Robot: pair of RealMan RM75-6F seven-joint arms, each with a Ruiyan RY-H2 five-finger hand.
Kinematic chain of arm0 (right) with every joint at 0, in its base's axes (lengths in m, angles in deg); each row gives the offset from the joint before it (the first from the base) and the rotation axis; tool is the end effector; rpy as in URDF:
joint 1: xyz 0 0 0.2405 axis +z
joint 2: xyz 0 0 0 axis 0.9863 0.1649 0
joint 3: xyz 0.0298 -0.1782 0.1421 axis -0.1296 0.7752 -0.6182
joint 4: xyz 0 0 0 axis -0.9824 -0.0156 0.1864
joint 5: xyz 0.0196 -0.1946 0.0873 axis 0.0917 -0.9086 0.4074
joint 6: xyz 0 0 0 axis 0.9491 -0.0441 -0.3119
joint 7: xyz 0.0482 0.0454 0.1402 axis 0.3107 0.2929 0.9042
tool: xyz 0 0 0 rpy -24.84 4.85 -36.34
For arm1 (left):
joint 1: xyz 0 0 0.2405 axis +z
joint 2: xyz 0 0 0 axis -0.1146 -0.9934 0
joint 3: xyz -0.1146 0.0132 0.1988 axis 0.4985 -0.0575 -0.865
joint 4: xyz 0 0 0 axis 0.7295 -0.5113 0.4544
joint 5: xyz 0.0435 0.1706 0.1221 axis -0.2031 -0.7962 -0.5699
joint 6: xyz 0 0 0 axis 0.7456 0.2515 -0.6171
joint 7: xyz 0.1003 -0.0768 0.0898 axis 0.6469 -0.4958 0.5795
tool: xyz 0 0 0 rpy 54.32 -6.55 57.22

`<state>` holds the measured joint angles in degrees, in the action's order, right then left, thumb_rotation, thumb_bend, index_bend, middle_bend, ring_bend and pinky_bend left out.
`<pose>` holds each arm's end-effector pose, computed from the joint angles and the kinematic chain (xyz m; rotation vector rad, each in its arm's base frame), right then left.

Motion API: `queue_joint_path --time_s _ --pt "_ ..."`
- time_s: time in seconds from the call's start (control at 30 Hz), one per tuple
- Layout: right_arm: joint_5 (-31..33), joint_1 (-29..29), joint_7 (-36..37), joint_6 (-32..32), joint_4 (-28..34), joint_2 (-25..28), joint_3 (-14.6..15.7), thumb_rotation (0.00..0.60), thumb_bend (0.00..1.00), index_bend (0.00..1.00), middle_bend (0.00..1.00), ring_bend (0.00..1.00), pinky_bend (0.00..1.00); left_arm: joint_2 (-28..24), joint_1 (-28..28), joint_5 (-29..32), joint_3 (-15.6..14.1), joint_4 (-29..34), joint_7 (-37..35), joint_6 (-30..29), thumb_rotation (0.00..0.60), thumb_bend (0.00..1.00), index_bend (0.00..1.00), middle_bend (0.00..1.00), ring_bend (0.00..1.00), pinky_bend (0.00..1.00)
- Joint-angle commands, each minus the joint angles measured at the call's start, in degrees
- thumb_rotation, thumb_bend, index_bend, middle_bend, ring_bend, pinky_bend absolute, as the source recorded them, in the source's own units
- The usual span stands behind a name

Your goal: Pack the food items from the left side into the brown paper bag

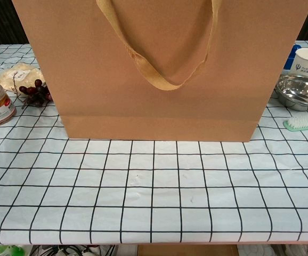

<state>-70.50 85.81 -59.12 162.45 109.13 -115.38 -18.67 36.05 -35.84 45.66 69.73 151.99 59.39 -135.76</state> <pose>-0.2999 -0.1987 0.1424 1.3327 -0.9604 0.7887 -0.2526 0.3612 0.0981 -1.5616 -1.0390 -0.4302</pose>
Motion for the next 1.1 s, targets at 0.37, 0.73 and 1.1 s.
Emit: queue_joint_path --time_s 0.37,0.73,1.1 --pt "0.3 0.01 0.36 -0.06 -0.06 -0.05 -0.14 0.6 0.27 0.03 0.03 0.14 0.27 0.52 -0.91 1.27 -0.85 -0.24 1.62 -0.19 0.6 0.25 0.26 0.31 0.2 0.29" --pt "0.37 -0.02 0.87 0.05 0.01 -0.08 -0.26 0.6 0.27 0.03 0.03 0.14 0.27 0.35 -0.76 0.61 -0.74 0.97 2.23 -2.91 0.6 0.31 0.38 0.43 0.31 0.46" --pt "0.68 -0.3 1.65 0.34 0.2 0.04 -0.4 0.6 0.27 0.03 0.03 0.14 0.27 -12.36 2.94 -13.05 3.27 22.22 -5.19 -10.11 0.6 0.32 0.38 0.43 0.31 0.46"
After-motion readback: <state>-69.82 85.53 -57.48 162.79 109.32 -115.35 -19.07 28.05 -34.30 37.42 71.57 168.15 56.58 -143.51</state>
